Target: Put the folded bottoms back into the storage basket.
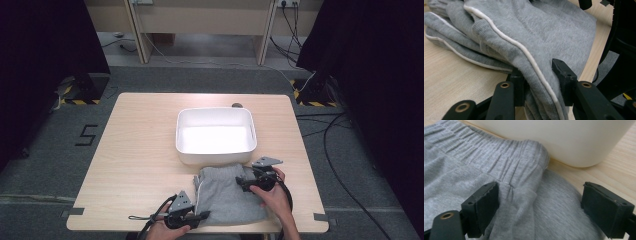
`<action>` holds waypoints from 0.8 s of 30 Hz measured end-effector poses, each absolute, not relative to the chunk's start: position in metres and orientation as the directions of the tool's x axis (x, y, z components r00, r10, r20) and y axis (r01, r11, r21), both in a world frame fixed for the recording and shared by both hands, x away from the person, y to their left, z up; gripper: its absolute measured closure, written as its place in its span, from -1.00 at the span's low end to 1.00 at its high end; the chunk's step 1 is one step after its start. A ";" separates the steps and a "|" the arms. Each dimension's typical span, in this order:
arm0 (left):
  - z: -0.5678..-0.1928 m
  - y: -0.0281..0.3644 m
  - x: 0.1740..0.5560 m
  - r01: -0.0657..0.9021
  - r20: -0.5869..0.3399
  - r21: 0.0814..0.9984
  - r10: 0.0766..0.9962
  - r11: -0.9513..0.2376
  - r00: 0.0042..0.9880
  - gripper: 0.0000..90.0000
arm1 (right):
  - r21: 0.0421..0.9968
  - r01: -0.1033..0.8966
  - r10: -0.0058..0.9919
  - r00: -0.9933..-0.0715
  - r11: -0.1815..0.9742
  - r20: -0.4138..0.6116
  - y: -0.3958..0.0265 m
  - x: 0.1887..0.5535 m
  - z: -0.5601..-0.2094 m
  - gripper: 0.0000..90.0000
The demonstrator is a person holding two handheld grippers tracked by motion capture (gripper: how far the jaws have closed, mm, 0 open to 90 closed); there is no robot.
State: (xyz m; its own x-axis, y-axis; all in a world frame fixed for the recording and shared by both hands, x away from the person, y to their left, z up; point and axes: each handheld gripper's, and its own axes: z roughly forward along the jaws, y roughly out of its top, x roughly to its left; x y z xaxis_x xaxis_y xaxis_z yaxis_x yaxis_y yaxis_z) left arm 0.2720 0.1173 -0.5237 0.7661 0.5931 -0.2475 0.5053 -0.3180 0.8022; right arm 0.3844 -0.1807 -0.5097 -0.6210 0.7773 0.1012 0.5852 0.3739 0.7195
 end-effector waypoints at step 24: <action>-0.523 0.139 0.275 0.508 -0.240 0.796 0.600 -0.329 0.764 0.33 | 0.744 0.511 0.692 -0.716 0.431 0.091 -0.162 0.377 -0.512 0.33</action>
State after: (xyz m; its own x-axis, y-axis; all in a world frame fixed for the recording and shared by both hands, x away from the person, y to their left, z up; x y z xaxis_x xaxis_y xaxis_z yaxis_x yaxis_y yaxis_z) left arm 0.2751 0.1385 -0.5231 0.7636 0.5997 -0.2396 0.5079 -0.3286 0.7963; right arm 0.3768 -0.1622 -0.5121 -0.7163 0.6918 0.0915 0.5109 0.4306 0.7440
